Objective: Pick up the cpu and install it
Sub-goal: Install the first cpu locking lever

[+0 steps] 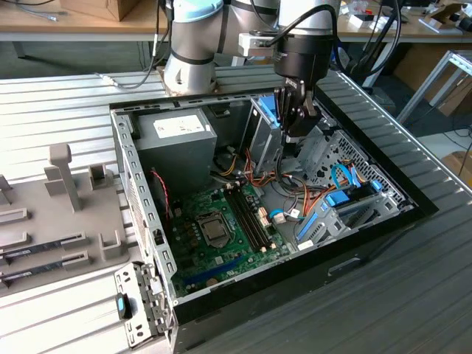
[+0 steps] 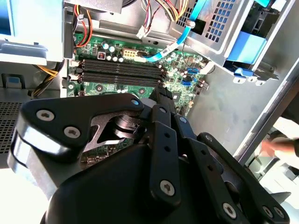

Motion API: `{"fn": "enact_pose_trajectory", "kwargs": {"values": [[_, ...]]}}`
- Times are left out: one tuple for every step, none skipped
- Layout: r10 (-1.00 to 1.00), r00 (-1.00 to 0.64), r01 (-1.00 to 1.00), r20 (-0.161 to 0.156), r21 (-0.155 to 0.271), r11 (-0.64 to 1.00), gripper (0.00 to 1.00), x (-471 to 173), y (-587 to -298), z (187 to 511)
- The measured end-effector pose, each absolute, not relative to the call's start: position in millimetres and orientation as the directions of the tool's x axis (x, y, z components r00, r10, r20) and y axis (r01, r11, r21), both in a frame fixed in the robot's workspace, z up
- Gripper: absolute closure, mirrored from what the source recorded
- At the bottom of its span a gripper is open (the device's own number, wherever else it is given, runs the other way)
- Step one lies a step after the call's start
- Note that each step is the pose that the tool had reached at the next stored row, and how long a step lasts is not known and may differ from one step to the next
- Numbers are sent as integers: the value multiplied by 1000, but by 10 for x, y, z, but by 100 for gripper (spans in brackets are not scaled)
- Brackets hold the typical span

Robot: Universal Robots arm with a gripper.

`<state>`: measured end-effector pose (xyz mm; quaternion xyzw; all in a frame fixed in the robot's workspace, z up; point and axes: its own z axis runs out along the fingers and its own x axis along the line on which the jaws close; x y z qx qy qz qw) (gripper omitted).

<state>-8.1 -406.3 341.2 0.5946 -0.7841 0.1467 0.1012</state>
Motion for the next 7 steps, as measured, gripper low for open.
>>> {"fn": "enact_pose_trajectory", "kwargs": {"values": [[-903, -273, -962, 333, -110, 250, 89, -81, -4063, 3412], [-903, -272, -962, 333, -110, 250, 89, -81, -4063, 3412], [-903, -273, -962, 333, -110, 250, 89, -81, -4063, 3412], [-903, -273, -962, 333, -110, 250, 89, -81, -4063, 3412], [-903, -273, -962, 333, -110, 250, 89, -81, -4063, 3412], [-903, -273, -962, 333, -110, 250, 89, -81, -4063, 3412], [-903, -273, -962, 333, -110, 250, 89, -81, -4063, 3412]]}}
